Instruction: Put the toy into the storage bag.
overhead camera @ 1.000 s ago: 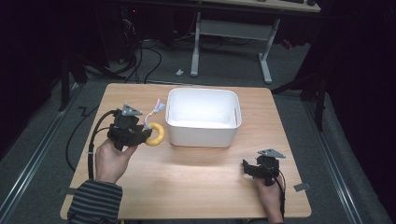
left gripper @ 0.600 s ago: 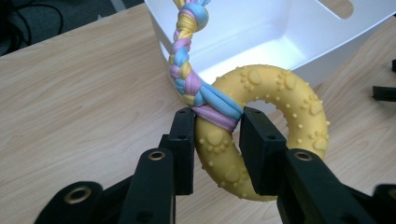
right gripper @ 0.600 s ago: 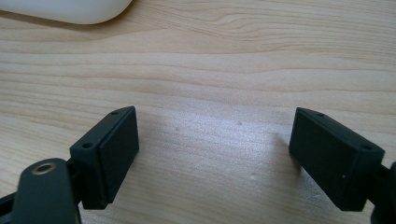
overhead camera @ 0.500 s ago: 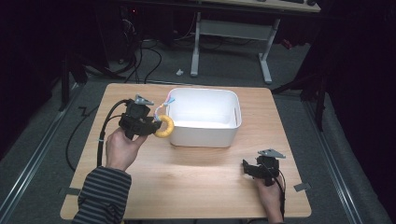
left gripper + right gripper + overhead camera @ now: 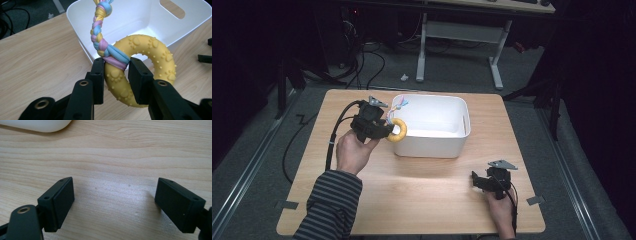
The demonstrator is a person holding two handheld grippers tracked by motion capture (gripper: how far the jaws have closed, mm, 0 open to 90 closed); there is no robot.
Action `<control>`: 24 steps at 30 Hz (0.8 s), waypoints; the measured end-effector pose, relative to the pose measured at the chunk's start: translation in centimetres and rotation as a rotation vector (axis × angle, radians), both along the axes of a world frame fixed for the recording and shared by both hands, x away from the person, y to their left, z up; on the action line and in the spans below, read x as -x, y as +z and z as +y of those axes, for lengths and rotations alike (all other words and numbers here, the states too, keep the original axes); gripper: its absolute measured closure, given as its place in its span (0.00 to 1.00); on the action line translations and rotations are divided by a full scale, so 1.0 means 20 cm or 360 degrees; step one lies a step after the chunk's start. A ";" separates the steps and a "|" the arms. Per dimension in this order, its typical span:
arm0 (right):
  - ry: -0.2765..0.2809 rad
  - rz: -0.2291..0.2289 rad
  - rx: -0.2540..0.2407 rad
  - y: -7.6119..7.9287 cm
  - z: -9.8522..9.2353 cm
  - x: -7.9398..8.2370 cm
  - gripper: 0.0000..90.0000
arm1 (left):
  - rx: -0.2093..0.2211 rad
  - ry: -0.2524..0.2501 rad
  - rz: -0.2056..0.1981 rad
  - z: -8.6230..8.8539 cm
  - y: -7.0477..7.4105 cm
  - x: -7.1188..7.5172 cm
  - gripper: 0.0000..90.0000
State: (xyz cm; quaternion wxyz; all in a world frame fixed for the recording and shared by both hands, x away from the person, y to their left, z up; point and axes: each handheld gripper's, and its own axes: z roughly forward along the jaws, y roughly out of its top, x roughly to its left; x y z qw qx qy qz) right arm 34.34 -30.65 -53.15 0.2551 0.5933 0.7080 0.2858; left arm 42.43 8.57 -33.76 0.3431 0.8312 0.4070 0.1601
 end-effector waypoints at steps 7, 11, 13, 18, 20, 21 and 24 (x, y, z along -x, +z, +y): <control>0.0000 0.0001 -0.0001 0.00 0.00 0.00 0.18 | 0.0010 -0.0007 0.0013 -0.03 -0.02 -0.05 0.74; 0.0002 0.0001 0.0002 0.00 0.00 0.00 0.18 | 0.0019 -0.0017 0.0012 -0.06 -0.03 -0.08 0.74; 0.0000 0.0000 0.0000 0.00 0.00 0.00 0.18 | 0.0010 -0.0002 -0.0001 -0.07 -0.03 -0.09 0.74; 0.0000 0.0000 0.0001 0.00 0.00 0.00 0.18 | 0.0018 0.0035 0.0005 -0.09 -0.07 -0.14 0.74; 0.0000 0.0000 0.0000 0.00 0.00 0.00 0.18 | 0.0017 0.0038 0.0011 -0.09 -0.08 -0.15 0.74; 0.0000 0.0000 0.0000 0.00 0.00 0.00 0.18 | 0.0027 0.0041 0.0024 -0.09 -0.09 -0.17 0.74; 0.0000 0.0001 0.0000 0.00 0.00 0.00 0.18 | 0.0084 0.0041 0.0060 -0.10 -0.10 -0.19 0.74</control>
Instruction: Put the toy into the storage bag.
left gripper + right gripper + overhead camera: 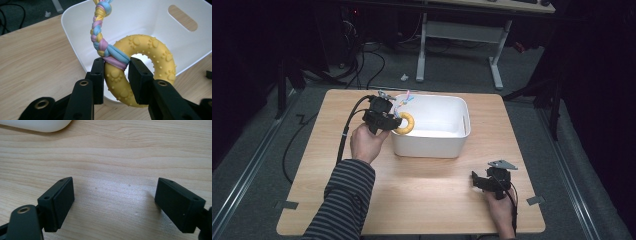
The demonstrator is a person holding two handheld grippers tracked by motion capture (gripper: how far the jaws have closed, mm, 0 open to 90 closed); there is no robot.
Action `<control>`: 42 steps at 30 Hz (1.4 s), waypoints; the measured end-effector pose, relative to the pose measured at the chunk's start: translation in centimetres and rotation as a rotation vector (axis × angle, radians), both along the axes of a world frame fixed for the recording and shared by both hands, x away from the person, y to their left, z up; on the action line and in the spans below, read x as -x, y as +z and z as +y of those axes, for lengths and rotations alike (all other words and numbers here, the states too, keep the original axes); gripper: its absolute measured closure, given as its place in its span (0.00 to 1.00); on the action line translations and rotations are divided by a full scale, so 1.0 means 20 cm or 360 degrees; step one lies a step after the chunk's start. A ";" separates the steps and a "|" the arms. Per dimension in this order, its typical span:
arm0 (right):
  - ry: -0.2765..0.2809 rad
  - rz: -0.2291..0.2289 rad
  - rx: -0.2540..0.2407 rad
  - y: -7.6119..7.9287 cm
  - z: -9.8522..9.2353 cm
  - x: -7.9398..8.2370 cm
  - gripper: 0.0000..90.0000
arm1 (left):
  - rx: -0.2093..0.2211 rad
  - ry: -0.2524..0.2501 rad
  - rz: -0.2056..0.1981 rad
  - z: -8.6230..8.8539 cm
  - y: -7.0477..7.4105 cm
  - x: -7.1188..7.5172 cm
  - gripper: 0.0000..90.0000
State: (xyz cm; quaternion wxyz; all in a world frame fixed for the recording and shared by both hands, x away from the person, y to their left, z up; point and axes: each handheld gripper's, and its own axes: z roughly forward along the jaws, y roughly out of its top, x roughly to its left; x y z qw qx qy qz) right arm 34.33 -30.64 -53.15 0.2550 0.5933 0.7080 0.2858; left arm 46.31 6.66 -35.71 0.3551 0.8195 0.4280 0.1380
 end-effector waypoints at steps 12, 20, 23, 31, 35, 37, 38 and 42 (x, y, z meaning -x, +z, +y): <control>0.0000 -0.0002 -0.0001 0.00 0.00 0.00 0.18 | 0.0103 0.0006 0.0074 -0.03 -0.03 -0.06 0.74; 0.0001 0.0001 -0.0001 0.00 0.00 0.00 0.18 | 0.0028 0.0014 0.0078 -0.10 -0.08 -0.10 0.74; 0.0002 0.0000 -0.0001 0.00 0.00 0.00 0.18 | 0.0026 0.0013 0.0088 -0.11 -0.09 -0.11 0.74; 0.0001 0.0001 -0.0001 0.00 0.00 0.00 0.18 | -0.0046 -0.0008 0.0138 -0.17 -0.15 -0.13 0.74; 0.0001 0.0000 -0.0001 0.00 0.00 0.00 0.18 | -0.0049 -0.0010 0.0153 -0.18 -0.16 -0.14 0.74; 0.0001 0.0000 -0.0001 0.00 0.00 0.00 0.18 | -0.0061 -0.0016 0.0156 -0.19 -0.16 -0.14 0.74; 0.0001 0.0001 -0.0002 0.00 0.00 0.00 0.18 | -0.0060 -0.0019 0.0164 -0.19 -0.16 -0.14 0.74; 0.0001 0.0001 -0.0002 0.00 0.00 0.00 0.18 | -0.0080 -0.0048 0.0173 -0.21 -0.16 -0.13 0.74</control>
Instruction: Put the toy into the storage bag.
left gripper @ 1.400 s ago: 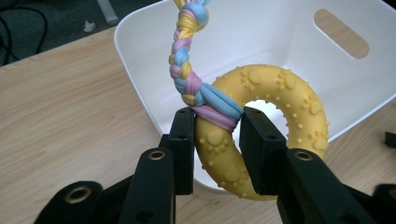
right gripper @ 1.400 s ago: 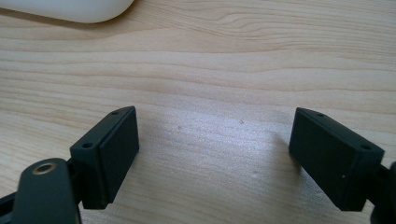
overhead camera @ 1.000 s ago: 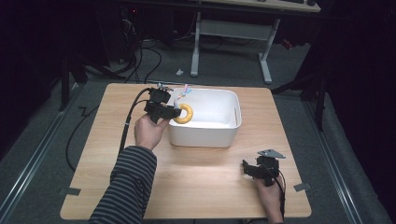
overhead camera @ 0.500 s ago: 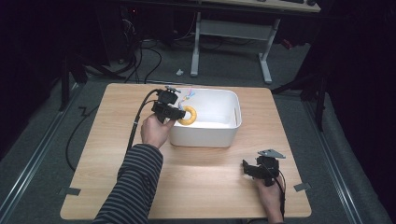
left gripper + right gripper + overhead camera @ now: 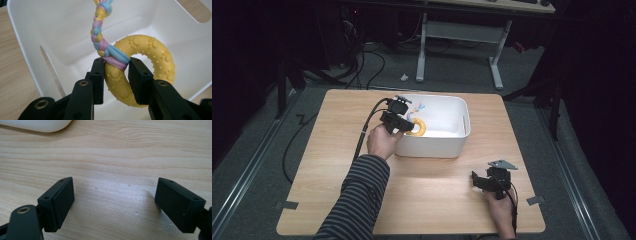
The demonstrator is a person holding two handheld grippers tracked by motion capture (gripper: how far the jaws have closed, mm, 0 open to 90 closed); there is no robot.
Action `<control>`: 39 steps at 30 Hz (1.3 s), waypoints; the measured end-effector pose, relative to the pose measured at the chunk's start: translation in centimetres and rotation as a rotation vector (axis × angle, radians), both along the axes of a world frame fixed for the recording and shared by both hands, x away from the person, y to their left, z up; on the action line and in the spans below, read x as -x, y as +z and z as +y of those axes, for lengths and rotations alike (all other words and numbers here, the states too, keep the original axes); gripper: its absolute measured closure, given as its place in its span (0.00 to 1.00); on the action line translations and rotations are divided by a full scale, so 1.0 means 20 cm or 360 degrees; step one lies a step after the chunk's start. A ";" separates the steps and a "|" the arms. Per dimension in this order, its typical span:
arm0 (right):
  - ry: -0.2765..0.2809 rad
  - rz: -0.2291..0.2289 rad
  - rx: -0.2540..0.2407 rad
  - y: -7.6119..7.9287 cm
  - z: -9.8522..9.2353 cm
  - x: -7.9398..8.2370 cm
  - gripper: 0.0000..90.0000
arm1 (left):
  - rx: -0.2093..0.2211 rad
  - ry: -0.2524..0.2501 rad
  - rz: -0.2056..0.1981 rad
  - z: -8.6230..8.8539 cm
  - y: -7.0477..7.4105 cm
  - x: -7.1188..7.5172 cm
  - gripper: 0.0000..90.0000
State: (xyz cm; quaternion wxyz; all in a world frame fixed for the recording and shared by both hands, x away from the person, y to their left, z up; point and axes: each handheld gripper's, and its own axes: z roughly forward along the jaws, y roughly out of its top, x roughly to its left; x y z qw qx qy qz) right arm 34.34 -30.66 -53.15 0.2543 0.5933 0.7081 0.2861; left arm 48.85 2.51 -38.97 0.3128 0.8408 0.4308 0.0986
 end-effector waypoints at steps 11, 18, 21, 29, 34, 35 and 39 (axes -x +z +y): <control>0.0001 -0.0001 0.0001 0.00 0.00 0.00 0.18 | -0.0047 -0.0036 0.0025 -0.03 0.00 0.01 0.74; 0.0000 0.0000 0.0000 0.00 0.00 0.00 0.18 | -0.0063 -0.0039 0.0008 -0.04 0.01 0.02 0.72; 0.0000 0.0000 0.0000 0.00 0.00 0.00 0.18 | -0.0081 -0.0044 -0.0013 -0.04 0.01 0.03 0.64; 0.0004 -0.0001 0.0000 0.00 0.00 0.00 0.18 | -0.0050 -0.0027 -0.0134 0.02 0.10 0.10 0.48; 0.0005 -0.0002 0.0001 0.00 0.00 0.00 0.18 | -0.0034 -0.0021 -0.0198 0.08 0.13 0.16 0.46; 0.0007 -0.0003 0.0003 0.00 0.00 0.00 0.18 | -0.0031 -0.0020 -0.0209 0.09 0.14 0.17 0.46; 0.0005 -0.0002 0.0002 0.00 0.00 0.00 0.18 | -0.0008 -0.0004 -0.0241 0.15 0.16 0.20 0.45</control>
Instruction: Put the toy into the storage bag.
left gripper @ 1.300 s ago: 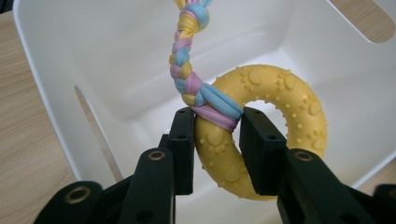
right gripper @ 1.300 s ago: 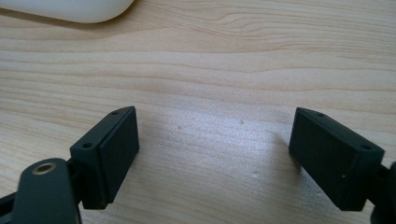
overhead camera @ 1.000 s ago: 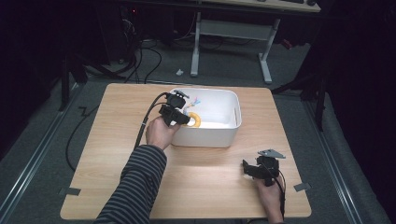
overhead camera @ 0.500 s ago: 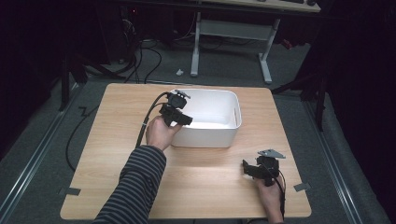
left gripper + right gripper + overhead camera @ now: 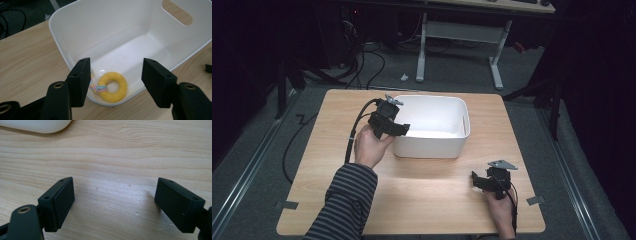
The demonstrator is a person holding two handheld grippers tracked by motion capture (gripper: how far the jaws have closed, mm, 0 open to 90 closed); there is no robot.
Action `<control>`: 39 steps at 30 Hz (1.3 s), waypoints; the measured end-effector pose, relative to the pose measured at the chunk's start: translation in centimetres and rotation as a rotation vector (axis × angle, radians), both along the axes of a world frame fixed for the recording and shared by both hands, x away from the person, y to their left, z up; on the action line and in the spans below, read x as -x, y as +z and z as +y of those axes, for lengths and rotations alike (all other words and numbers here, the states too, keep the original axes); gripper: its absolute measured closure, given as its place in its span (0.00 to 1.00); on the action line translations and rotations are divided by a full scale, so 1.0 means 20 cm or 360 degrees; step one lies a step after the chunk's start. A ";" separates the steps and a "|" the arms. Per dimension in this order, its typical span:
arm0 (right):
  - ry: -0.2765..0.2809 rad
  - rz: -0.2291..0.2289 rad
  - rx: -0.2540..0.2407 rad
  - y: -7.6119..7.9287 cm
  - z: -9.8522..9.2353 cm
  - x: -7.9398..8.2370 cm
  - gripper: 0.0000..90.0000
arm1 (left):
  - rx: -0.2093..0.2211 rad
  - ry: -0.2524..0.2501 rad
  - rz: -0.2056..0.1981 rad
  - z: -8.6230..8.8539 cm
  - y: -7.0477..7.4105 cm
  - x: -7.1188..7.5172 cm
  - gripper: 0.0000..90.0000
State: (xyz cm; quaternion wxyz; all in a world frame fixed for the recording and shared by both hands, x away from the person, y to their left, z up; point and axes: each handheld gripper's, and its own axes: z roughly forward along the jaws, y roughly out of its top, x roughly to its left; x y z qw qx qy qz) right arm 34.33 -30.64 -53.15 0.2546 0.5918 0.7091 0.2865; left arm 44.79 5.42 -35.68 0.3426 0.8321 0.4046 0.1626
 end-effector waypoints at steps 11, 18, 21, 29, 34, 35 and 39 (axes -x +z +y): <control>0.0002 -0.0006 0.0002 0.00 0.00 0.00 0.18 | 0.0038 0.0063 -0.0049 0.13 0.01 0.07 0.44; 0.0000 -0.0006 0.0002 0.00 0.00 0.00 0.18 | 0.0035 0.0080 -0.0072 0.20 0.02 0.11 0.44; 0.0001 -0.0006 0.0001 0.00 0.00 0.00 0.18 | 0.0045 0.0101 -0.0074 0.23 0.02 0.13 0.44; -0.0004 -0.0003 -0.0003 0.00 0.00 0.00 0.18 | 0.0075 0.0145 -0.0083 0.31 0.02 0.15 0.44; 0.0002 -0.0007 0.0002 0.00 0.00 0.00 0.18 | 0.0061 0.0169 -0.0106 0.36 0.04 0.19 0.44; 0.0002 -0.0007 0.0002 0.00 0.00 0.00 0.18 | 0.0067 0.0175 -0.0097 0.37 0.04 0.20 0.44; 0.0000 -0.0006 0.0001 0.00 0.00 0.00 0.18 | 0.0071 0.0185 -0.0109 0.38 0.05 0.21 0.44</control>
